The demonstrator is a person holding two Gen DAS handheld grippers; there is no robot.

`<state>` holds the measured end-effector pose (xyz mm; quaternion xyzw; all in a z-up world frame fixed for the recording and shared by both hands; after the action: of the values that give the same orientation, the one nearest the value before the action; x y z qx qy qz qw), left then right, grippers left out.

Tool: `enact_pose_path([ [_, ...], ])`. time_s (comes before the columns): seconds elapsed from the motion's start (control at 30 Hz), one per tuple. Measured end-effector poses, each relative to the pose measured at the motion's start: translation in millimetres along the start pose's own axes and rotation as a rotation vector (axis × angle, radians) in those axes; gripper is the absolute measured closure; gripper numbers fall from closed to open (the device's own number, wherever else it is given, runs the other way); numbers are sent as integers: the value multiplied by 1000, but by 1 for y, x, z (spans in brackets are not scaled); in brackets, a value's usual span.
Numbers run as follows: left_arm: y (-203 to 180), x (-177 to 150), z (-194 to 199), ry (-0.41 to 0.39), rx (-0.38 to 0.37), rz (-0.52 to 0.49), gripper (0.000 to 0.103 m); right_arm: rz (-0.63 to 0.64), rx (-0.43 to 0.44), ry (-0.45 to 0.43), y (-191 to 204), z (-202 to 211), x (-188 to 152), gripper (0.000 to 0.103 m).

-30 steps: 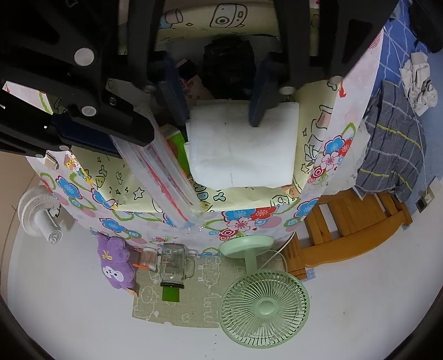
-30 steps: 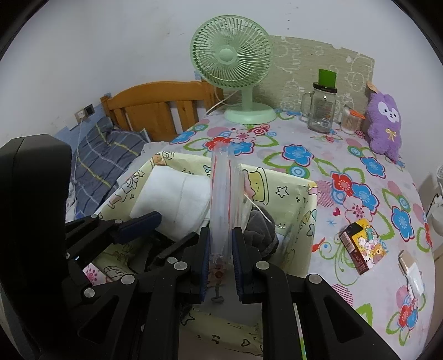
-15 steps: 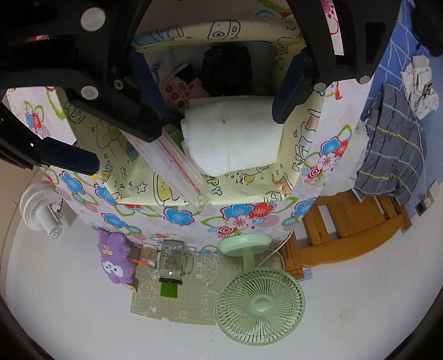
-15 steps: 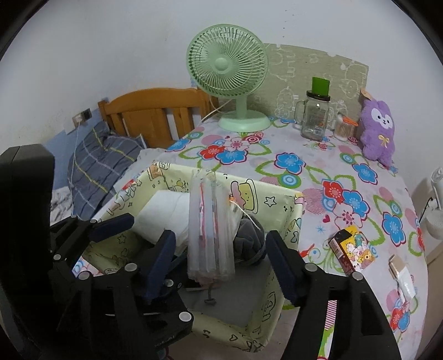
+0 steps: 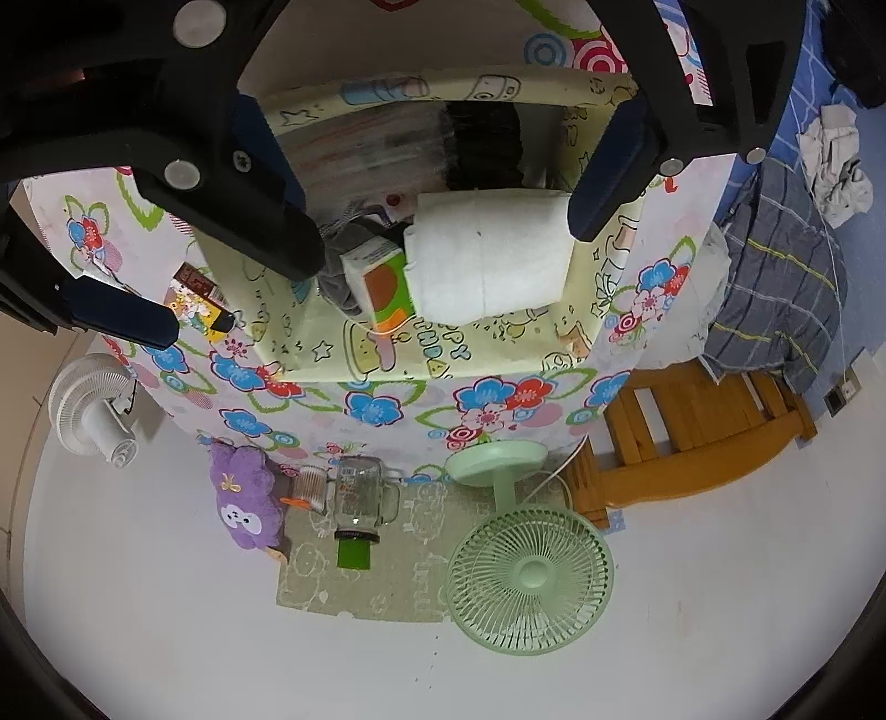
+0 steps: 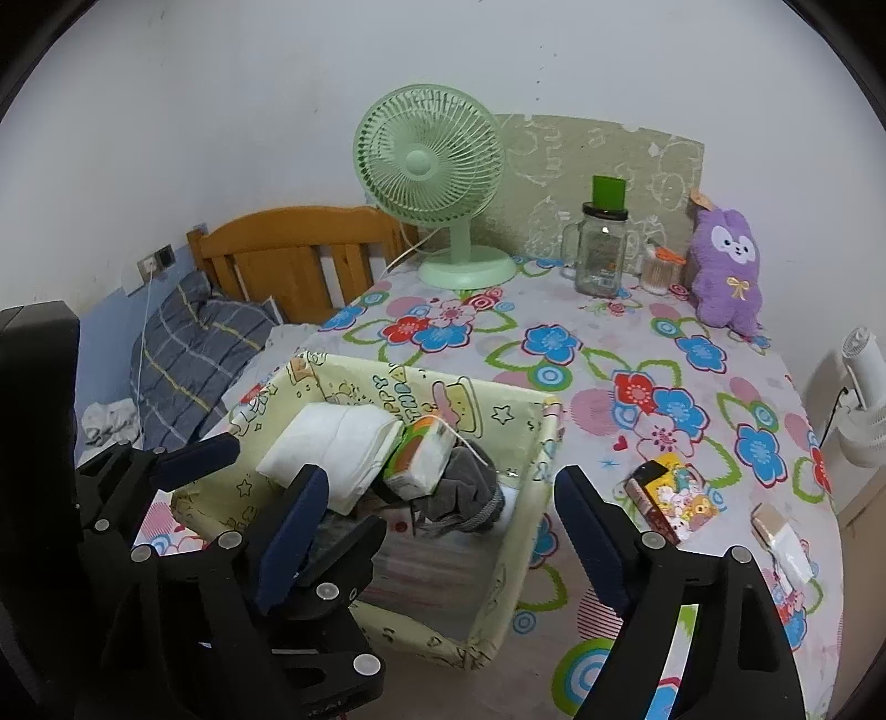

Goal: Organize soft objects
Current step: 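Lower and release the cloth with the left gripper while the right gripper releases the bags into the box, then withdraw both open grippers from the box toward the snack box on the table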

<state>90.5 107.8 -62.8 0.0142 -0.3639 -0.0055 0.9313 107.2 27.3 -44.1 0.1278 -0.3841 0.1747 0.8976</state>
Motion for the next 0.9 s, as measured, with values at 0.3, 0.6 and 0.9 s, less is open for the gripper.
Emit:
enact_pose_path([
  [0.3,-15,2,11,-13,-19,5,0,-14,-25,-40,-12,20,-3,9],
  [0.6,-36,5,24,-18,11,-13,0,-20,-49,-67,-27,39,-5,8],
  [0.9,-62,7,37,-42,-24,-30,0,-42,-77,-96,-47,62,-9,2],
])
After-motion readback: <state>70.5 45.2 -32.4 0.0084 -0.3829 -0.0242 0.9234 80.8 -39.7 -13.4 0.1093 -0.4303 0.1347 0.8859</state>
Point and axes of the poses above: each gripper's, at about its wrist camera, not at the fingertips, and z roughly against the way its jaws point, y to its left, x to its top, the point moved 3 cm from there along -z, roughly the way its jaws point, and after that the axes turned 4 degrees about y, right-handed, at the moved point
